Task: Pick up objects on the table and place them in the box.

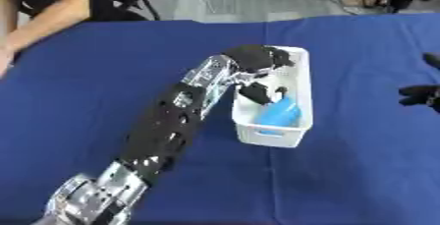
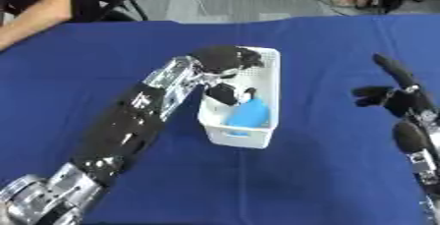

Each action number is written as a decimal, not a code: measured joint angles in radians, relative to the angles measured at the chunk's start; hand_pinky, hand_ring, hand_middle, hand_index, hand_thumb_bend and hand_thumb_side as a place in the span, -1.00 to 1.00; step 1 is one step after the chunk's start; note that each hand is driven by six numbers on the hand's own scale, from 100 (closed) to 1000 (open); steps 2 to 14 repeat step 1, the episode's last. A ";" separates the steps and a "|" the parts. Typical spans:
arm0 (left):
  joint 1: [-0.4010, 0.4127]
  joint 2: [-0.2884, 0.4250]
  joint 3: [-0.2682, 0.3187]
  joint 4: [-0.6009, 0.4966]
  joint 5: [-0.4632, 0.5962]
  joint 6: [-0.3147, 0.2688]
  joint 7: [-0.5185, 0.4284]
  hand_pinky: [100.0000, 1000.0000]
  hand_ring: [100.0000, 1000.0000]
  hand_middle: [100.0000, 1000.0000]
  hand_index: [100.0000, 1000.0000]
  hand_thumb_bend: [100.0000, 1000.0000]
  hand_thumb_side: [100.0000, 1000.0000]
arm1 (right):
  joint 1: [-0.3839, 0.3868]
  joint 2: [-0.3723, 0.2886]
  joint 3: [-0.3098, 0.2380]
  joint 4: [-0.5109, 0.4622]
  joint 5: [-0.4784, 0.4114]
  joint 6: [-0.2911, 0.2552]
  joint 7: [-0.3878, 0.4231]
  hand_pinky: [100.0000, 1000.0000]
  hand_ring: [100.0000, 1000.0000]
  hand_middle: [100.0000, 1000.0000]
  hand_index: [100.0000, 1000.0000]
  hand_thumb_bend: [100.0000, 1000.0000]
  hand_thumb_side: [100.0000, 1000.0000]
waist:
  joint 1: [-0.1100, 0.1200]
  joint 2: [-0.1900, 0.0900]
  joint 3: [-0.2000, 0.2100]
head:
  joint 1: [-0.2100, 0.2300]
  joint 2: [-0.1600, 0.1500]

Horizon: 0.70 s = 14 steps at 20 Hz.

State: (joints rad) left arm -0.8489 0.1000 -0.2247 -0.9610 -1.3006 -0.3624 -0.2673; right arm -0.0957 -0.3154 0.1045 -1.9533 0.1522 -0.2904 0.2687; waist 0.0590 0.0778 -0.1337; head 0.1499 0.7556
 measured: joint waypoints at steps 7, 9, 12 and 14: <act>0.000 0.000 0.000 0.000 -0.003 0.001 0.001 0.89 0.99 1.00 1.00 1.00 0.44 | 0.000 0.000 0.000 0.000 0.000 0.000 0.000 0.28 0.41 0.97 1.00 -0.03 0.93 | -0.001 0.000 0.000 | 0.000 0.000; 0.000 0.000 0.000 0.000 -0.003 0.001 0.001 0.89 0.99 1.00 1.00 1.00 0.44 | 0.000 0.000 0.000 0.000 0.000 0.000 0.000 0.28 0.41 0.97 1.00 -0.03 0.93 | -0.001 0.000 0.000 | 0.000 0.000; 0.000 0.000 0.000 0.000 -0.003 0.001 0.001 0.89 0.99 1.00 1.00 1.00 0.44 | 0.000 0.000 0.000 0.000 0.000 0.000 0.000 0.28 0.41 0.97 1.00 -0.03 0.93 | -0.001 0.000 0.000 | 0.000 0.000; 0.000 0.000 0.000 0.000 -0.003 0.001 0.001 0.89 0.99 1.00 1.00 1.00 0.44 | 0.000 0.000 0.000 0.000 0.000 0.000 0.000 0.28 0.41 0.97 1.00 -0.03 0.93 | -0.001 0.000 0.000 | 0.000 0.000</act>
